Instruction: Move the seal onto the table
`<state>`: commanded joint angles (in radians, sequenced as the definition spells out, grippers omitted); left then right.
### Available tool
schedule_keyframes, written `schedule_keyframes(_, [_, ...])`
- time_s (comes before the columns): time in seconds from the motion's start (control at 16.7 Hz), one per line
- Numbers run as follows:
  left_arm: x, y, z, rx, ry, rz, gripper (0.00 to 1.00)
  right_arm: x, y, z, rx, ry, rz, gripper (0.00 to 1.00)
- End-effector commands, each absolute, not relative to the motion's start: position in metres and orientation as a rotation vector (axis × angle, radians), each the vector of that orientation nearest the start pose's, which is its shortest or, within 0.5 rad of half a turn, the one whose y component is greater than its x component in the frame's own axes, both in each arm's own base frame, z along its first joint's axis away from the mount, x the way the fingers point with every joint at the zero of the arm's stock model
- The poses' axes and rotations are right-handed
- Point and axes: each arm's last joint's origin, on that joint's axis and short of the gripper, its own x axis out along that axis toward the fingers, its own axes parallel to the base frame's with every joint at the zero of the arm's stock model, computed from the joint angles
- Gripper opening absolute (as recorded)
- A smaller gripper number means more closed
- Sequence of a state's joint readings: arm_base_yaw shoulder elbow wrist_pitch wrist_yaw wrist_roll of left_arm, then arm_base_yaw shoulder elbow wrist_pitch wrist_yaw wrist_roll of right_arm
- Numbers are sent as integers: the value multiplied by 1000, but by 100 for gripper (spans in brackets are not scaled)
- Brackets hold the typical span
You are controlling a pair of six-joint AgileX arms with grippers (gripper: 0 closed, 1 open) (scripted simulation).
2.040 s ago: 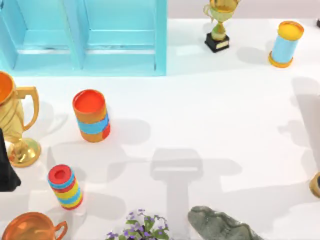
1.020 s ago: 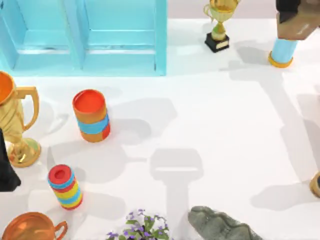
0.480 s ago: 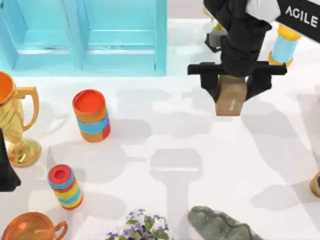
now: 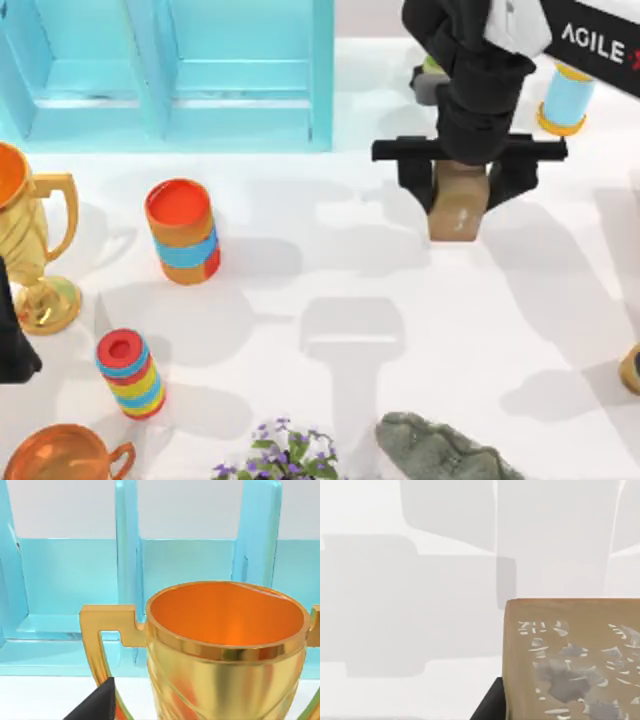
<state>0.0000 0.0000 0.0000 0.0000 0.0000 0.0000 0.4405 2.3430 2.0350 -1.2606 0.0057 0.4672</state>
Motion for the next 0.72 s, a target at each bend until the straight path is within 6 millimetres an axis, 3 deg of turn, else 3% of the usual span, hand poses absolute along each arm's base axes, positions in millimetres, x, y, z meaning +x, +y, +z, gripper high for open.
schedule_keyframes(0.3, [106, -1, 160, 0, 0, 0, 100, 415, 203, 140, 10, 1569, -10, 0])
schedule_keyframes(0.54, [106, -1, 160, 0, 0, 0, 100, 414, 203, 138, 9, 1569, -10, 0])
schedule_keyframes(0.72, [106, -1, 160, 0, 0, 0, 100, 414, 203, 138, 9, 1569, -10, 23])
